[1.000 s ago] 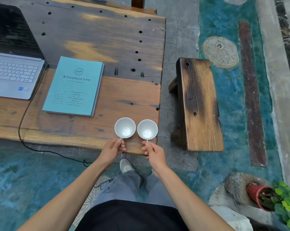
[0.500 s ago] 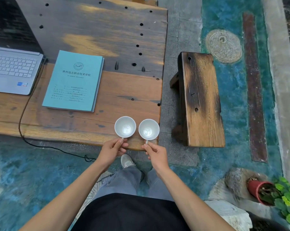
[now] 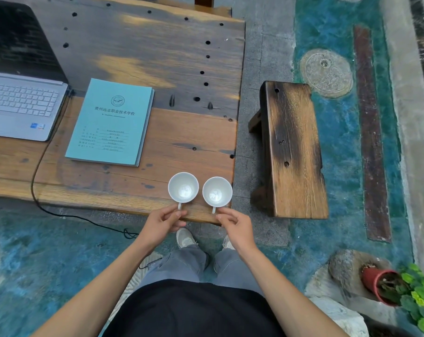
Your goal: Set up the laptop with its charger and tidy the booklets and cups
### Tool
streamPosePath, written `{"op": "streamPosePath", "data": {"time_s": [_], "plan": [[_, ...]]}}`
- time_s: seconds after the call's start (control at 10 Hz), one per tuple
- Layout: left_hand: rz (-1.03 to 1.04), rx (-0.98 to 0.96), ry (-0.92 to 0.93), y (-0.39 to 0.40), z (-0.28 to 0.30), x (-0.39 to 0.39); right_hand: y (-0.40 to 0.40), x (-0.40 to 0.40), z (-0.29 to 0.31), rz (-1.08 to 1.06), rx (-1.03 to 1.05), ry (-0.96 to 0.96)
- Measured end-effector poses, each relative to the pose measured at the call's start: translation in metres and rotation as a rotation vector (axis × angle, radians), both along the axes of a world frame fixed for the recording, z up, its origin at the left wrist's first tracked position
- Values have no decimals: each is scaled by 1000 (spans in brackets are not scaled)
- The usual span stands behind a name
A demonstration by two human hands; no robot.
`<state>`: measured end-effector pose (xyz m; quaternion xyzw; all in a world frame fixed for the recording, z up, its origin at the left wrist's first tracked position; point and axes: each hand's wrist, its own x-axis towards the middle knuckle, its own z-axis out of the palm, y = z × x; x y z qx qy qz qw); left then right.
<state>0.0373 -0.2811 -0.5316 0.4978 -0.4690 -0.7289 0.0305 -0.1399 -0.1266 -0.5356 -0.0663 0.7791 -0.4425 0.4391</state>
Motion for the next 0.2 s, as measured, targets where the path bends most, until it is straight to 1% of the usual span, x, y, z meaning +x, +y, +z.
{"op": "streamPosePath", "data": {"time_s": [0.1, 0.2], "plan": [[-57, -58, -75, 0, 4, 2, 7, -17, 11, 19, 45, 123], [-196, -305, -254, -7, 10, 3, 7, -36, 25, 52, 75, 296]]}}
